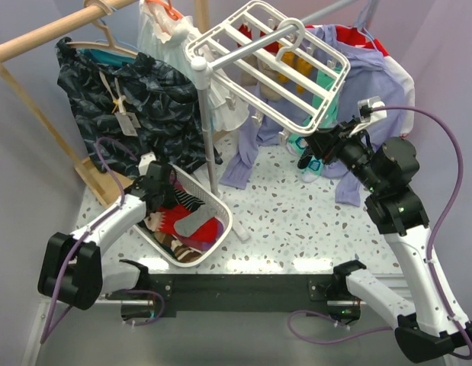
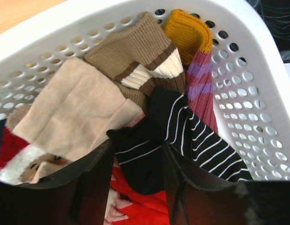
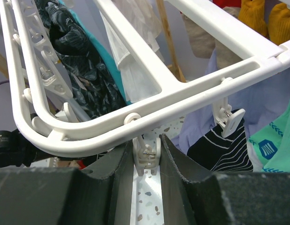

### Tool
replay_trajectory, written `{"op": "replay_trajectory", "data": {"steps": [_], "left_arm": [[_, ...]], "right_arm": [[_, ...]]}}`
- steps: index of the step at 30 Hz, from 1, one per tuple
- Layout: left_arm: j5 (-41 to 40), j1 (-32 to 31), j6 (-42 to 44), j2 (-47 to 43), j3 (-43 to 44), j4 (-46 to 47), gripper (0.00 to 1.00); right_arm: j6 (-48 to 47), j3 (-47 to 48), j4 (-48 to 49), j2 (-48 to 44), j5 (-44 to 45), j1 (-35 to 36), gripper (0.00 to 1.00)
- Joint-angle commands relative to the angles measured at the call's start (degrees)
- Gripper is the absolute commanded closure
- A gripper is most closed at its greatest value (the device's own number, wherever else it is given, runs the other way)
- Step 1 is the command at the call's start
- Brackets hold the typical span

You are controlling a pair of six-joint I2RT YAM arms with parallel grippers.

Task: Clip the socks to the hanger
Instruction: Open the clamp at the hanger, then pick up the sock from the bin.

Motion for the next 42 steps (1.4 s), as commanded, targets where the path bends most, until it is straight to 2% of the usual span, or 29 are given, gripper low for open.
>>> {"op": "replay_trajectory", "data": {"steps": [1,6,11,19,30,36,40,42], "left_arm": [[1.16,0.51,-0.04,1.63,0.20,4.23,0.48],[2.03,0.51,-0.04,2.16,0.02,4.50,0.44],[3.88,0.60,-0.30,1.29,1.60,4.50,0.51],[11.52,0.16,-1.53,-0.56,4.33,5.99,0.52],[9.24,-0.10,-1.53,-0.12,1.43,6.96,0.57],[7.93,-0.10,-0.92,-1.61,1.69,6.70,0.76],[5.21,-0.10,0.92,-4.51,3.53,4.42,0.95],[4.15,-0.10,3.90,-6.44,4.93,3.01,0.97]], "right_arm": [[-1.01,0.44,-0.16,0.14,0.37,-0.23,0.85],[-1.19,0.44,-0.33,0.05,0.64,-0.23,0.85],[-1.18,0.44,-0.33,0.05,0.81,-0.14,0.85],[-0.92,0.79,-0.42,-0.03,0.90,-0.23,0.85],[-0.75,0.88,-0.33,0.41,0.55,-0.14,0.85],[-0.75,0.88,-0.51,0.40,0.64,-0.14,0.85],[-0.83,0.88,-0.68,0.49,0.73,-0.14,0.85],[-0.83,0.79,-0.60,0.41,0.81,-0.23,0.85]]}}
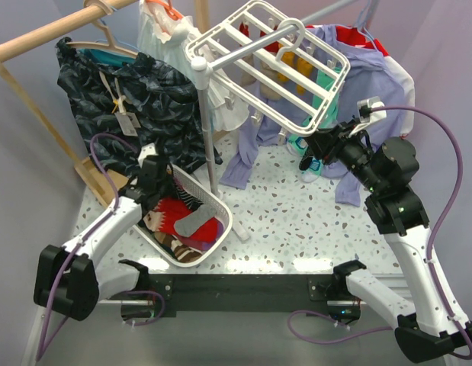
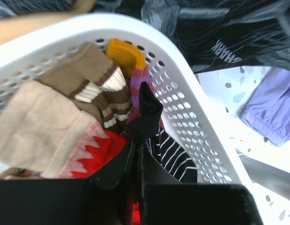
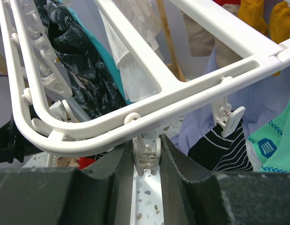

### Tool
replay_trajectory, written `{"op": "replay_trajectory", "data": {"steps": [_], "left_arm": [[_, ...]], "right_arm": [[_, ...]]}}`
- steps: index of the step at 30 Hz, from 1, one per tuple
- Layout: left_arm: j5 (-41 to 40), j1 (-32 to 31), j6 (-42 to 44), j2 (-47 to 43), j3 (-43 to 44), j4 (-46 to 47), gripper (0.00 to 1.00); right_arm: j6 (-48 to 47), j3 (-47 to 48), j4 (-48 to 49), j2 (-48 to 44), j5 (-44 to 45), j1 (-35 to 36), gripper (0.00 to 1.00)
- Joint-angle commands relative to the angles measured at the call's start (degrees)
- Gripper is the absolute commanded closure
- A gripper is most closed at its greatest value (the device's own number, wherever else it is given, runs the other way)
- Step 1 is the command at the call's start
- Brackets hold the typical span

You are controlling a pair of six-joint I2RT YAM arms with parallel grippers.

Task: Clip the socks to the hanger
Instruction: Pick up the sock from the bin.

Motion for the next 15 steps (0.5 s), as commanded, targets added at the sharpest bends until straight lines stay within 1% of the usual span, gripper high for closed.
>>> {"op": "replay_trajectory", "data": {"steps": [1,5,10,11,13,14,15], "left_arm": [[-3.94,-0.08,5.40,-5.03,3.65,-1.71,1.00],[-8.32,-0.08,11.54,-9.07,7.08,-5.66,1.00],[-12.55,-0.08,17.18,-12.15,13.67,-10.24,1.00],[-11.34,-0.17,20.58,-12.41,14.29,-10.50,1.00],[-8.96,-0.52,23.76,-13.46,15.78,-10.42,1.00],[-4.95,-1.31,27.08,-13.99,16.05,-9.64,1.00],[-2.91,-1.92,28.34,-14.61,16.31,-9.19,1.00]], "right_arm": [[-0.57,0.88,-0.14,0.49,0.70,-0.14,0.85],[-0.31,0.88,0.04,0.49,0.62,-0.14,0.85],[-0.31,1.32,-0.13,0.32,0.79,-0.23,0.85],[-0.31,1.32,-0.22,0.32,0.88,-0.14,0.85],[-0.31,1.67,-0.22,0.32,0.79,-0.14,0.85],[-0.31,1.76,-0.31,0.32,0.79,-0.14,0.85],[-0.31,1.93,-0.23,0.32,0.70,-0.14,0.85]]}}
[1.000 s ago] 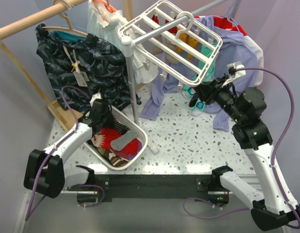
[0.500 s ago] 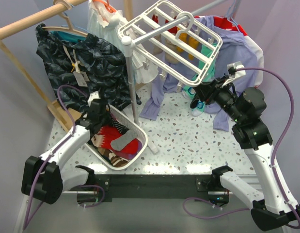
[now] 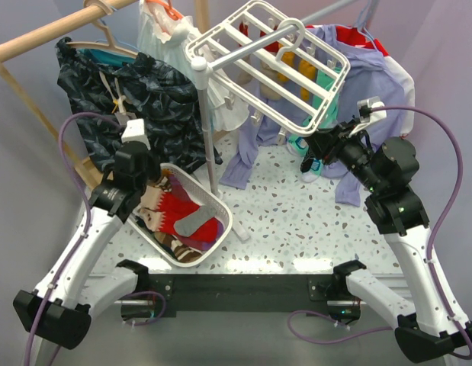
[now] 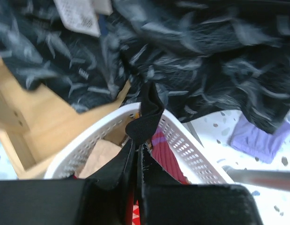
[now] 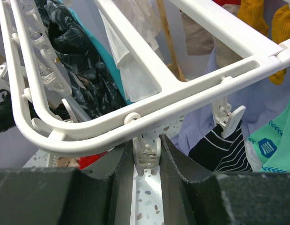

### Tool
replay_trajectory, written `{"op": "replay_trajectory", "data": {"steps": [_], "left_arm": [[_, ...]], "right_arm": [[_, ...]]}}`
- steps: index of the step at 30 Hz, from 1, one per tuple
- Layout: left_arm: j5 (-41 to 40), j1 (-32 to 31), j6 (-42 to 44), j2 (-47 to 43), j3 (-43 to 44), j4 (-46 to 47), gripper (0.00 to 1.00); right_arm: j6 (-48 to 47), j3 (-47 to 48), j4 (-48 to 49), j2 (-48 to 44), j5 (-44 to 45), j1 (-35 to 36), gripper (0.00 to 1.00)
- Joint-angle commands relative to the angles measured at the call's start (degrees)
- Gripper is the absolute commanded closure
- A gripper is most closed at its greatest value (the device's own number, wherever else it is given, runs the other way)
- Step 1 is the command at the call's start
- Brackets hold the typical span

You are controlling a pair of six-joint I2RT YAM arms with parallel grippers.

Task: Clip the socks to the hanger
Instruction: Pick up the sock from the bin, then clamp the sock onto the hanger.

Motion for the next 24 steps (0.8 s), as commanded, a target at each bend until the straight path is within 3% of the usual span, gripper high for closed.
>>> {"op": "replay_trajectory", "data": {"steps": [1,5,17,24], "left_arm": [[7.14,-2.65,11.41,-3.63,3.09,0.10,1.00],[12.76,-10.80,14.40,-6.72,3.26,3.52,1.00],[39.31,-18.72,17.56,-8.40,3.09,13.45,1.00],[36.42,-28.75,21.25,-1.47,6.25,20.40,1.00]], "right_arm": [[-0.33,2.00,-0.29,0.32,0.68,-0.14,0.85],[-0.24,2.35,-0.47,0.40,0.68,-0.14,0.85],[1.87,1.82,1.03,0.76,-1.51,-0.14,0.85],[2.13,1.56,2.52,1.20,-4.15,-0.14,0.85]]}}
